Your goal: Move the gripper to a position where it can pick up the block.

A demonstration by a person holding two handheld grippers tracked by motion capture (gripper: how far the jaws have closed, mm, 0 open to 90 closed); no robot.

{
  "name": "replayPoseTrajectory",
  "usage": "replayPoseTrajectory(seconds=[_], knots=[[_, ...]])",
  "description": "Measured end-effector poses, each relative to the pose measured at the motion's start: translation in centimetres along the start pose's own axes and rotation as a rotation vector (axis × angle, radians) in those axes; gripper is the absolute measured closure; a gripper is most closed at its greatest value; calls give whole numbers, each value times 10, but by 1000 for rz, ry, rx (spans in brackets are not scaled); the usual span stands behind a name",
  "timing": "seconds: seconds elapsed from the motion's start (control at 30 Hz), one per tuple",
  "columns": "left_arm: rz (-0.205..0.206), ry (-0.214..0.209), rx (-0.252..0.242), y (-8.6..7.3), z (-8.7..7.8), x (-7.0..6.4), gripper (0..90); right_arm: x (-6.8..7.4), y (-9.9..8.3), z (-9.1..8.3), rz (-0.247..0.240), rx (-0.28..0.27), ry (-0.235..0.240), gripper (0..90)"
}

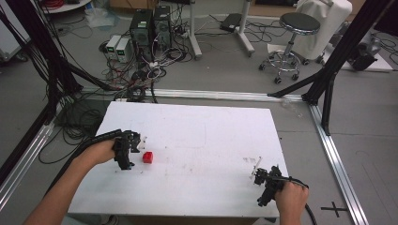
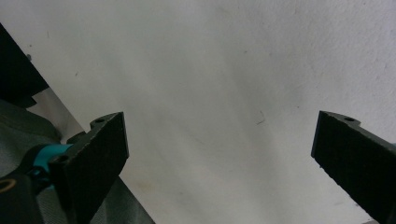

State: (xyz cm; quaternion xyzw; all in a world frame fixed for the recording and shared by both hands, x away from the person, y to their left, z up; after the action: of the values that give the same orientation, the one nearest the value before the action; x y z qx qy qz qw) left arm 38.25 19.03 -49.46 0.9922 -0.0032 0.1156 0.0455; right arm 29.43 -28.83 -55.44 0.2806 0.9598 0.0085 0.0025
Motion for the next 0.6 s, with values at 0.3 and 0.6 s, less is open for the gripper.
replayPoseTrajectory(seconds=[0.3, 0.6], knots=[[54, -16, -12, 13, 4, 13, 155, 0, 2, 1, -4, -1, 0, 31], [69, -86, -6, 23, 15, 21, 155, 0, 3, 1, -10, 2, 2, 31]])
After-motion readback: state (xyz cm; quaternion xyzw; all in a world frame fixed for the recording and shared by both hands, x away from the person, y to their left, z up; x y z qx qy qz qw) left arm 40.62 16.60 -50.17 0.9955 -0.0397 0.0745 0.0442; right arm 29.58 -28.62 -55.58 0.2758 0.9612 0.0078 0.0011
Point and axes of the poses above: each handheld gripper's, and its own axes: z roughly forward along the jaws, y roughly out of its top, x roughly to its left, the point moved 4 cm from there along z, roughly forward along the jaws, and after that the axes turned 3 degrees about z, right-handed, at the moved point
